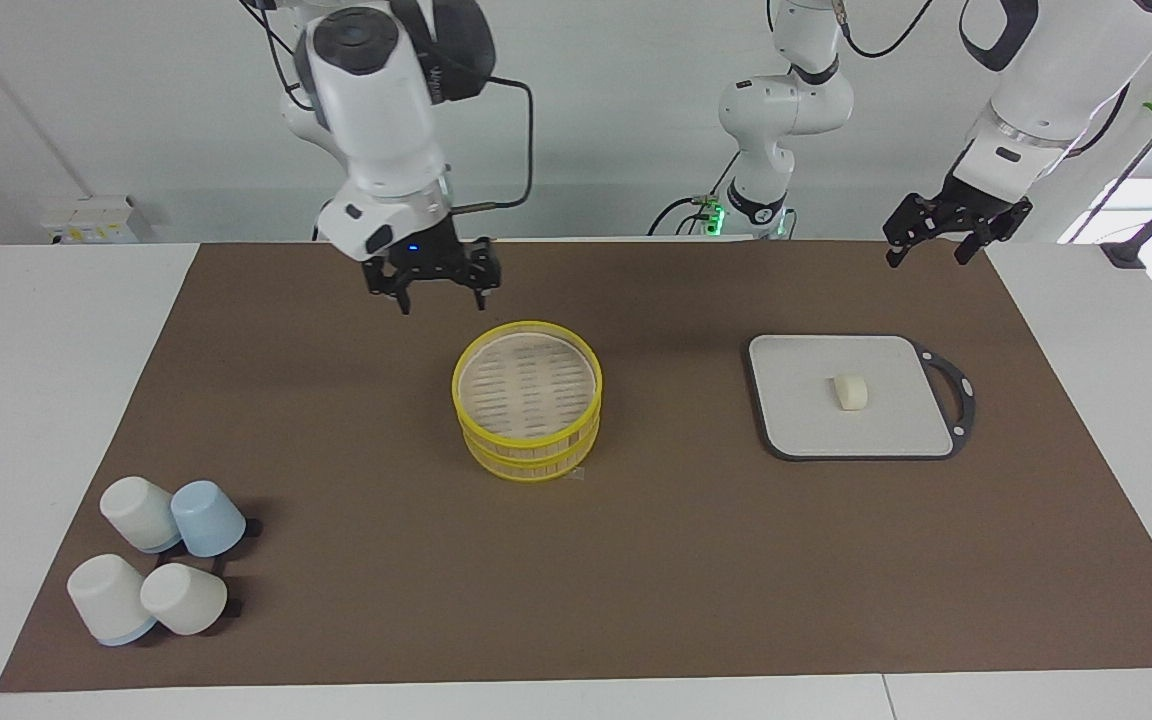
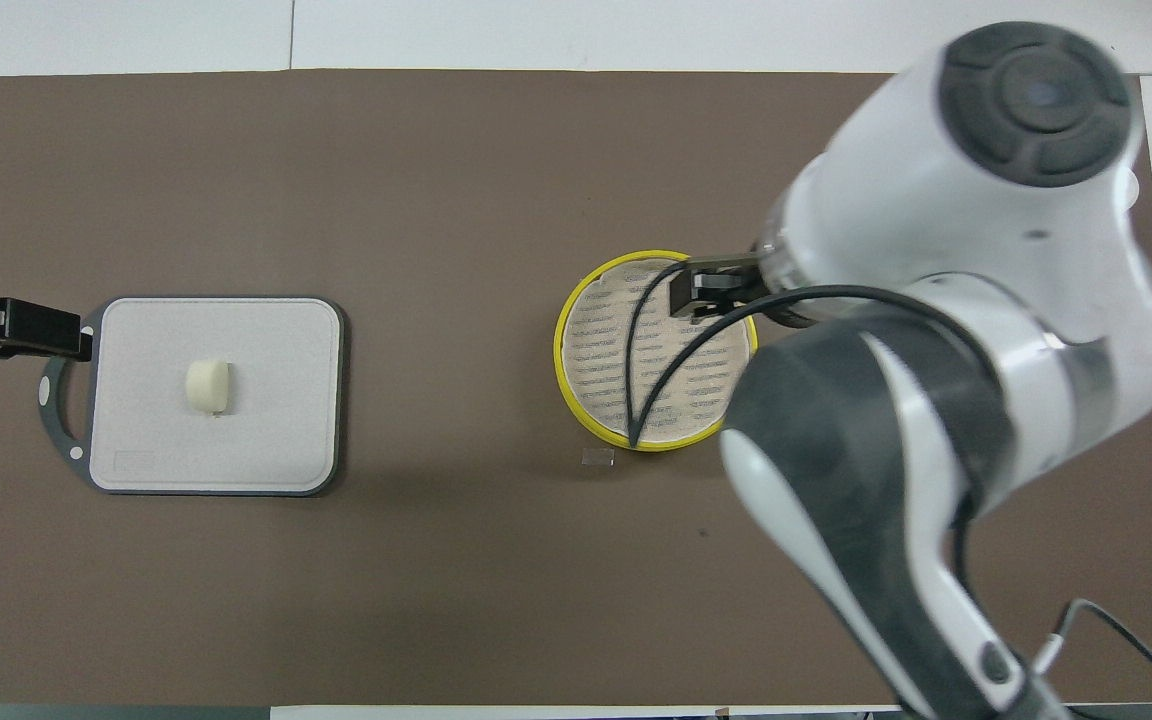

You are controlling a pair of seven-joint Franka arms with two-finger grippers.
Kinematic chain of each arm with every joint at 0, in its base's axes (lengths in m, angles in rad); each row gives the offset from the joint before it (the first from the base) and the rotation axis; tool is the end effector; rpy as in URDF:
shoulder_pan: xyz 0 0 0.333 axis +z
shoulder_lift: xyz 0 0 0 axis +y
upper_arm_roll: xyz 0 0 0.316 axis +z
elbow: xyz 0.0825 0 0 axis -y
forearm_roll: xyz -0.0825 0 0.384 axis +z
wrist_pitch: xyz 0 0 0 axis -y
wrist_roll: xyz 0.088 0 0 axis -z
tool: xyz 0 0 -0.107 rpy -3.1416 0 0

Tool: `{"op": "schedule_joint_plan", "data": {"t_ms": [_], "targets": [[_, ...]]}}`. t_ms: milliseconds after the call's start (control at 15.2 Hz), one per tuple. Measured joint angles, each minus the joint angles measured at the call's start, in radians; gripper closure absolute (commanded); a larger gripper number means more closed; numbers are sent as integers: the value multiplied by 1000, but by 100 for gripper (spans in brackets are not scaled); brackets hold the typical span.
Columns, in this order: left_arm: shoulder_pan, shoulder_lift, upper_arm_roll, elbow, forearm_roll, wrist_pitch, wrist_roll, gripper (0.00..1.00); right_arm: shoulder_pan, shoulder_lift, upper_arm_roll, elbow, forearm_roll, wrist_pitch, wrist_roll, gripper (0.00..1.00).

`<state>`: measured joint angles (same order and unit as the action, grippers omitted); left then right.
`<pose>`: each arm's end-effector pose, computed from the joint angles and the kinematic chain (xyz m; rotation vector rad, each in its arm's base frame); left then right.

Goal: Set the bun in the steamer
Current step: 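Move the right gripper over the yellow steamer lid, then grasp the steamer lid with the right gripper while the left gripper grasps the bun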

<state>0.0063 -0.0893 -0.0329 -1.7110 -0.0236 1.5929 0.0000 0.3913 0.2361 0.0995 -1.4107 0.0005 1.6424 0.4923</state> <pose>0.5263 -0.0172 0.6085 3.1207 -0.0399 -0.0454 0.5595 0.2909 0.5673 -3.1221 0.0066 0.0220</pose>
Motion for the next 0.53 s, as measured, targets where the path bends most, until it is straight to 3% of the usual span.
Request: {"op": "schedule_joint_plan", "data": {"t_ms": [132, 263, 527], "targets": [[1, -3, 2, -94, 0, 112, 12, 0, 115, 87, 0, 67, -29, 32, 138, 0], [8, -6, 5, -240, 0, 272, 24, 0, 171, 141, 0, 71, -37, 109, 202, 0], [35, 12, 10, -491, 0, 570, 77, 0, 200, 182, -1, -51, -58, 282, 207, 0]]}}
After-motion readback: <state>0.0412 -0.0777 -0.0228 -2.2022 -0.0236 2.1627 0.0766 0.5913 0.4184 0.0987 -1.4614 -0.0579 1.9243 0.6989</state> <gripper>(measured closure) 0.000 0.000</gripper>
